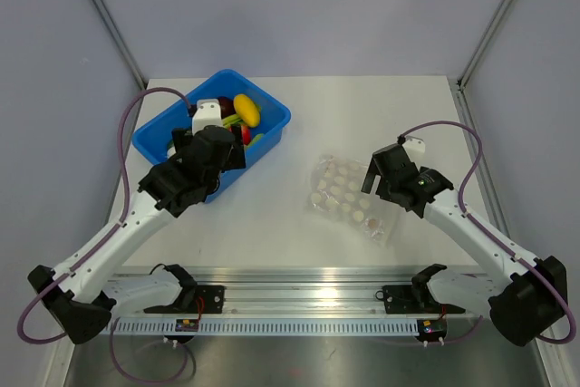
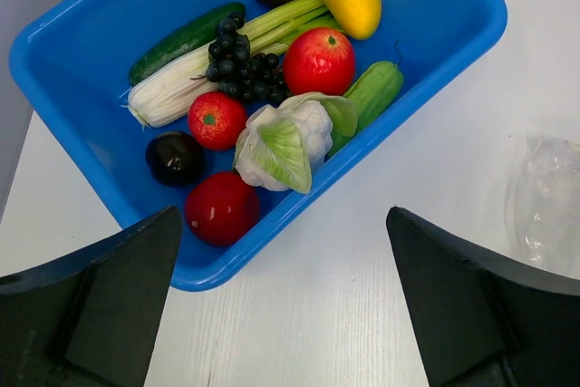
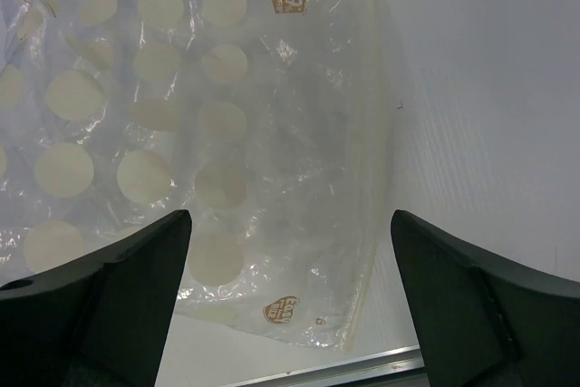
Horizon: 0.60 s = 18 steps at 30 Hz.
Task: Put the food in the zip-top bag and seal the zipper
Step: Pick up the zipper food storage bag at the center of the board.
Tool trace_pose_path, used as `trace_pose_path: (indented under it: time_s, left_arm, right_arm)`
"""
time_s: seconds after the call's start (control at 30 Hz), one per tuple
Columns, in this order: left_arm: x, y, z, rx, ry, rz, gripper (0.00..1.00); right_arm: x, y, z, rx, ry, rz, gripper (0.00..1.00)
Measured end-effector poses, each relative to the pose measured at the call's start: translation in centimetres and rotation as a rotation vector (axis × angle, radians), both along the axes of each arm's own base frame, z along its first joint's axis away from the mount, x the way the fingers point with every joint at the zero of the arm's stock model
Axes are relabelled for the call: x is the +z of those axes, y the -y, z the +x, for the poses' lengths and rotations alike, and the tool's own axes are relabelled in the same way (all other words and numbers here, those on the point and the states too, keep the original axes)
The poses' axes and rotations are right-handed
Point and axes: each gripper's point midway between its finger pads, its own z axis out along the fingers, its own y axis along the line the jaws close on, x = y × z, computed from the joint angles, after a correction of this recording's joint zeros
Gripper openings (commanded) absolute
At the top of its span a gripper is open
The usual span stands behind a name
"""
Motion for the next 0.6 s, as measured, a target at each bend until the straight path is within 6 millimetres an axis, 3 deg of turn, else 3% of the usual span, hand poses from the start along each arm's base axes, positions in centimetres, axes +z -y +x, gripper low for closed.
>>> trace_pose_path:
  time_s: [0.23, 0.47, 0.6]
  left_arm:
    - [-1.4, 0.8, 0.4, -0.019, -0.059, 0.029, 0.99]
    - [-2.2, 1.7, 0.8, -0.04, -0.094, 0.03, 0.99]
    - [-2.8, 2.2, 0.8, -0.057, -0.117, 0.027, 0.99]
  right_arm:
    - [-0.1, 0.2, -0.1, -0.017, -0.003, -0.002, 0.99]
    - [-2.1, 0.8, -0.7, -0.029, -0.093, -0.062, 0.99]
    - [-2.3, 1.5, -1.0, -0.061, -0.111, 0.006, 0.99]
